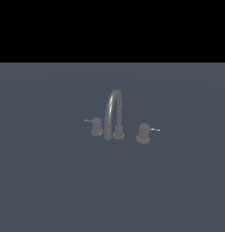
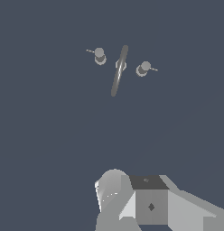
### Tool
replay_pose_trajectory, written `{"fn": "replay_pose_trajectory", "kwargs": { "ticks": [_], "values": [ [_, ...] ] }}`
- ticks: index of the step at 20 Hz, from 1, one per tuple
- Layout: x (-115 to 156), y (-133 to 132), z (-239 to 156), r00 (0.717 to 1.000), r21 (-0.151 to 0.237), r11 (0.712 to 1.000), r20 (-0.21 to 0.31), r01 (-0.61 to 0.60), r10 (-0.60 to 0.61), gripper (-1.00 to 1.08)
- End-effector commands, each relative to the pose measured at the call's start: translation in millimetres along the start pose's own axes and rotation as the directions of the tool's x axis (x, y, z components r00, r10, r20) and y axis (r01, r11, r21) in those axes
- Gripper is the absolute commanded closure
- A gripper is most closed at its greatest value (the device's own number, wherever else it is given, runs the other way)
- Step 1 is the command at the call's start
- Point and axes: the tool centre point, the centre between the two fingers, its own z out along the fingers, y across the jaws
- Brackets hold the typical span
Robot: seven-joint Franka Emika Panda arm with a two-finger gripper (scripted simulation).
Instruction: Turn on the faucet by rotating a designated handle.
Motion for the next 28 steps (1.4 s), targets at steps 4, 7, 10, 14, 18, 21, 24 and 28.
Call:
{"fn": "replay_pose_trajectory", "kwargs": {
  "ticks": [4, 7, 10, 14, 18, 21, 24, 28],
  "values": [
    [0.8, -1.3, -1.5, 1.000, 0.006, 1.000, -0.007, 0.009, -0.009, 1.08],
    [2.7, -4.6, -5.6, 0.999, 0.020, 0.999, -0.024, 0.032, -0.031, 1.08],
    [3.3, -6.6, -8.4, 0.998, 0.027, 0.998, -0.035, 0.048, -0.047, 1.08],
    [3.8, -6.3, -7.8, 0.999, 0.027, 0.999, -0.033, 0.043, -0.043, 1.08],
    [10.9, -6.4, -5.2, 0.999, 0.038, 0.999, -0.032, 0.021, -0.020, 1.08],
    [20.3, -6.2, -1.4, 1.000, 0.051, 0.999, -0.029, -0.010, 0.012, 1.08],
    [33.2, -5.9, 4.3, 0.998, 0.069, 0.996, -0.024, -0.054, 0.056, 1.08],
    [56.0, -4.7, 15.6, 0.990, 0.098, 0.986, -0.012, -0.135, 0.137, 1.08]
  ]
}}
